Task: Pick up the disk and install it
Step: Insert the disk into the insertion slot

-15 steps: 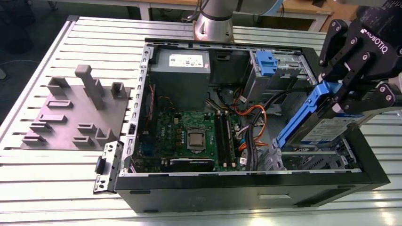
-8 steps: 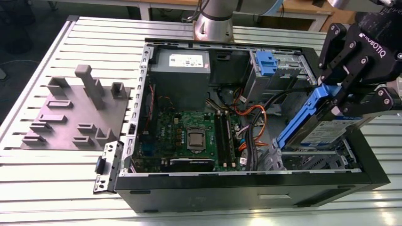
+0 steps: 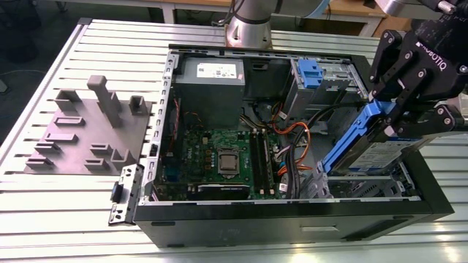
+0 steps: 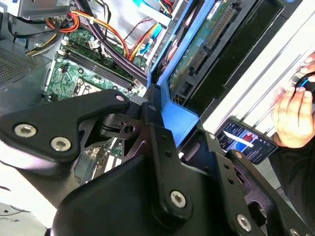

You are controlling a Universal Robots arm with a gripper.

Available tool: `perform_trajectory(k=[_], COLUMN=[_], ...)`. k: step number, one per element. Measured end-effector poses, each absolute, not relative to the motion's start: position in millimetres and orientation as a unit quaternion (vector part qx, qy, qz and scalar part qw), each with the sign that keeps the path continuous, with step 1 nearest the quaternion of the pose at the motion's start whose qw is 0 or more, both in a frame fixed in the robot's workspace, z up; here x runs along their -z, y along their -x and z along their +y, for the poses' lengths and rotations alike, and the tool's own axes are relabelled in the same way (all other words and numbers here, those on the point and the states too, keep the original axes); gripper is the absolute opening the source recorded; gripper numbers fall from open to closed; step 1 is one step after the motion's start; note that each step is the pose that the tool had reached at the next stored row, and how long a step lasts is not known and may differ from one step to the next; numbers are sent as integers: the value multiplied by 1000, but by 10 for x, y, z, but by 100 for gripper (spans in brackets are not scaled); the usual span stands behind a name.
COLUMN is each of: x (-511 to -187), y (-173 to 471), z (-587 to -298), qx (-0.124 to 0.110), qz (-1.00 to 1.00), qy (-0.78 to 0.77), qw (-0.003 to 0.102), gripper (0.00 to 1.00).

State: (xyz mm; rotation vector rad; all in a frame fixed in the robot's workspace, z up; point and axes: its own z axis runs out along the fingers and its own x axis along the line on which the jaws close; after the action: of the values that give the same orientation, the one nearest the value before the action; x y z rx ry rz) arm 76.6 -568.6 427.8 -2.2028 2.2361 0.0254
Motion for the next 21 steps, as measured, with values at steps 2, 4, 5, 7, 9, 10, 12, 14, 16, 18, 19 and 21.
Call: perform_trajectory(k=[2,4,5,7,9,10,12,14,16,18,19,21], x=[-4276,-4274,-4274,-4273,-4273,-4270,-4245,-4215,-4188,-4153,-4117,-4080], y=[-767,-767,-767,-767,-767,-767,-767,-767,-767,-767,-766,-767], z=[-5686,-5686,-5686,-5686,-5685,-5685,-5686,-5685,-5685,-5686,-5686,-5686], qx=[-8,-8,-8,-8,-8,-8,-8,-8,-7,-6,-6,-6], qz=[712,712,712,712,712,712,712,712,712,712,712,712], qy=[702,702,702,702,702,702,702,702,702,702,702,702], qw=[1,1,1,1,1,1,2,2,3,3,3,3], gripper=[36,36,36,36,36,38,44,44,44,44,44,44])
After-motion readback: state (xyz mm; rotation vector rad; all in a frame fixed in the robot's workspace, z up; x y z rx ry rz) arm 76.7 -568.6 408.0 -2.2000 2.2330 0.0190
